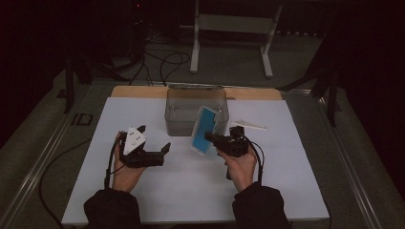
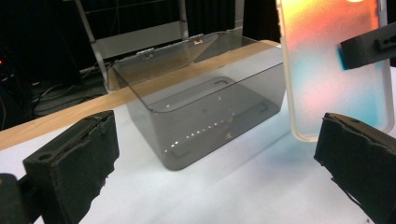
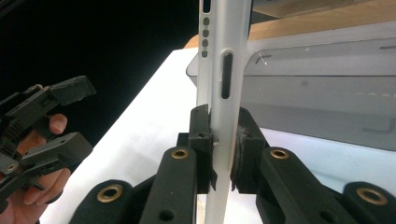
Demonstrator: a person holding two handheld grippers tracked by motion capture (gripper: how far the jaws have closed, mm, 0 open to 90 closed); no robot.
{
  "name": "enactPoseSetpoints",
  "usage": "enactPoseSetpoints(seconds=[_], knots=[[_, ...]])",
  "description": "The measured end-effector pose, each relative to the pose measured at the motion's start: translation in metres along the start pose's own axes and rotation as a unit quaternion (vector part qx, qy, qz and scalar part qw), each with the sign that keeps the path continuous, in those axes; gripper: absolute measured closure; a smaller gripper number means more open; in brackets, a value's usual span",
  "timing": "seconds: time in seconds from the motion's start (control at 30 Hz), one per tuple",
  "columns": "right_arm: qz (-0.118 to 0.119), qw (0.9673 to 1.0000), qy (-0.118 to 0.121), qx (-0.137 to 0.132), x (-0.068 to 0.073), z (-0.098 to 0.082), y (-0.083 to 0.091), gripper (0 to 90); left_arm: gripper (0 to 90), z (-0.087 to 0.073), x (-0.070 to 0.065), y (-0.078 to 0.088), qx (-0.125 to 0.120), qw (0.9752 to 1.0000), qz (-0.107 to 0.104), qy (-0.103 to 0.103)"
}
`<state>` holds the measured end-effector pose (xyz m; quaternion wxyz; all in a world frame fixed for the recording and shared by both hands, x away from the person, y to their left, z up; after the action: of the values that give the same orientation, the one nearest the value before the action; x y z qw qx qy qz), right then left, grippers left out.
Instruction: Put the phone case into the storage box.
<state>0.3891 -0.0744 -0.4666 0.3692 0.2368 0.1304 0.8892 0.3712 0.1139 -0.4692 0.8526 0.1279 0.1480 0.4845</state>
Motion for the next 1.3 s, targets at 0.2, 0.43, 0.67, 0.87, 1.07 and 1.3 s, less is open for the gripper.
enactPoseSetpoints(seconds=[0.2, 0.43, 0.67, 0.87, 1.07, 1.3], knots=[[0.000, 1.0000, 0.000, 0.000, -0.001, 0.001, 0.001, 81.8, 0.7, -0.007, 0.009, 0.013, -0.007, 1.0000, 0.006, -0.001], [-0.003, 1.0000, -0.003, 0.004, -0.003, 0.003, 0.003, 81.7, 0.7, -0.016, 0.018, 0.030, -0.021, 0.9997, 0.011, 0.000], [-0.004, 1.0000, 0.000, -0.002, -0.003, 0.014, 0.008, 81.7, 0.7, -0.032, 0.030, 0.040, -0.019, 0.9995, 0.025, 0.001], [-0.006, 1.0000, 0.005, 0.002, -0.004, 0.022, 0.010, 81.8, 0.7, -0.047, 0.038, 0.048, -0.016, 0.9993, 0.034, 0.003], [-0.002, 0.9999, 0.012, 0.010, -0.003, 0.026, 0.009, 81.7, 0.7, -0.060, 0.044, 0.055, -0.010, 0.9989, 0.045, 0.003], [-0.004, 0.9998, 0.009, 0.016, -0.005, 0.030, 0.008, 81.7, 0.7, -0.070, 0.050, 0.059, -0.003, 0.9987, 0.052, 0.004]])
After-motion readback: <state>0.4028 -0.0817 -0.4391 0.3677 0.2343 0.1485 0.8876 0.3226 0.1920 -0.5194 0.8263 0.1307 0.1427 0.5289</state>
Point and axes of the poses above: each handheld gripper's, and its own axes: y roughly backward along the jaws, z roughly out of its top, x roughly to its left, the point moved 10 cm from there along -y, roughly forward along the jaws, and after that the axes turned 12 degrees about y, right-handed, at the moved point
